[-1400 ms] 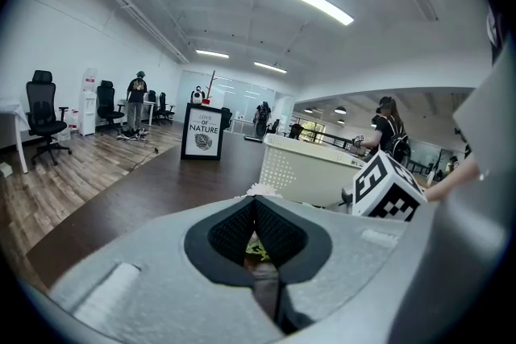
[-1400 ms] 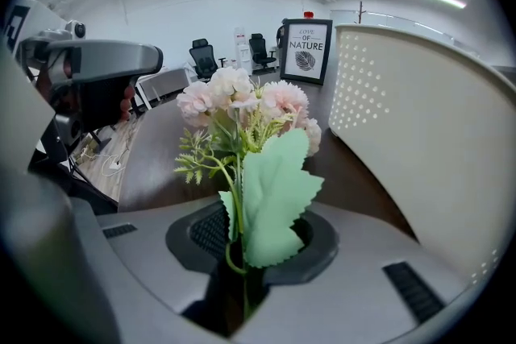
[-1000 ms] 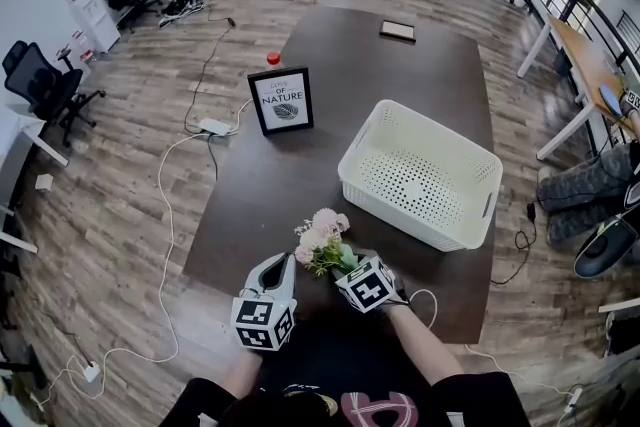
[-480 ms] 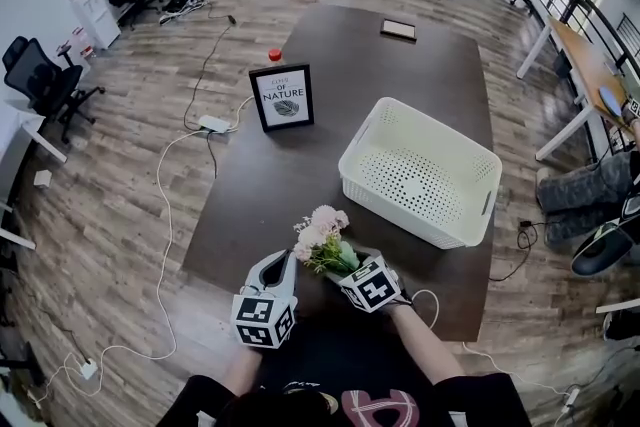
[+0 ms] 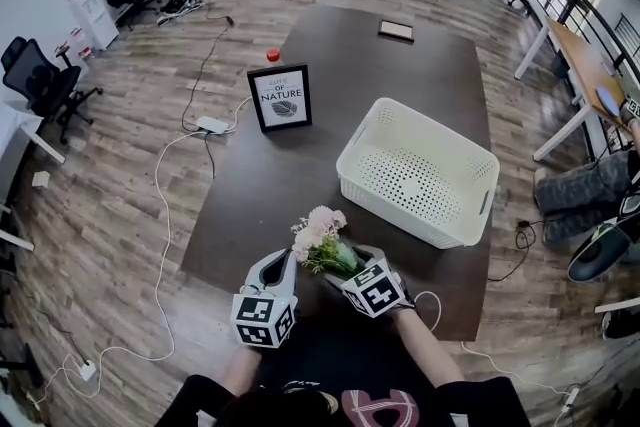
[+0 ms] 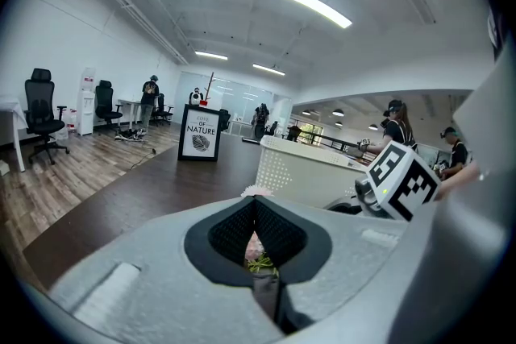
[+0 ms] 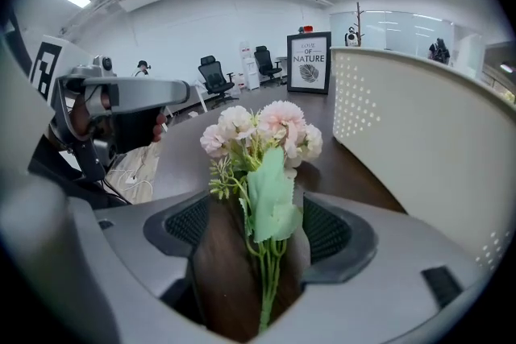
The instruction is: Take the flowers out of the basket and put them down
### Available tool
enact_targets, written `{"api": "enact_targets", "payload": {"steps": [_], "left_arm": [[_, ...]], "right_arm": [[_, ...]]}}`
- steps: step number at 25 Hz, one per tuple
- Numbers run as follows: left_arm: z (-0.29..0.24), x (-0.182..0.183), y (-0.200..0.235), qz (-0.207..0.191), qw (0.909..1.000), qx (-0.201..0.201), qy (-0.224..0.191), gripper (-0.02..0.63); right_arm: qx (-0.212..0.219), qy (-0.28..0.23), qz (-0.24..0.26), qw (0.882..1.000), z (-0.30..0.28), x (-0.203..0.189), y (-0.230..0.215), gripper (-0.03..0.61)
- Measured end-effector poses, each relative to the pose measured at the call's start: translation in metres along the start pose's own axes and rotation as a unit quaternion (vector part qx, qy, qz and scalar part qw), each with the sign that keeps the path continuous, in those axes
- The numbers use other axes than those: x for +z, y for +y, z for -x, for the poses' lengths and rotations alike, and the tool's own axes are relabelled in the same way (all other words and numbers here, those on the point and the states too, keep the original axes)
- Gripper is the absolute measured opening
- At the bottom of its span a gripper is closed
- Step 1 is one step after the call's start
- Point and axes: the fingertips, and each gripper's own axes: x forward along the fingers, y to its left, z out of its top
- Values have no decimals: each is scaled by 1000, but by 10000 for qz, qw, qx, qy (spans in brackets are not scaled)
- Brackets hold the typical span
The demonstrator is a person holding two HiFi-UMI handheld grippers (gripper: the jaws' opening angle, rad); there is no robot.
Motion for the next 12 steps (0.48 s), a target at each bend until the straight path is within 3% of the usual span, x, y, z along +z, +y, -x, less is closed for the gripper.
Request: {"api": "enact_targets", "payload": {"steps": [12], "left_arm": [[1, 4, -2, -35, 9999, -69, -84, 9]], "right_arm": [[-307, -773, -105, 9965, 34, 36, -1, 357]]}}
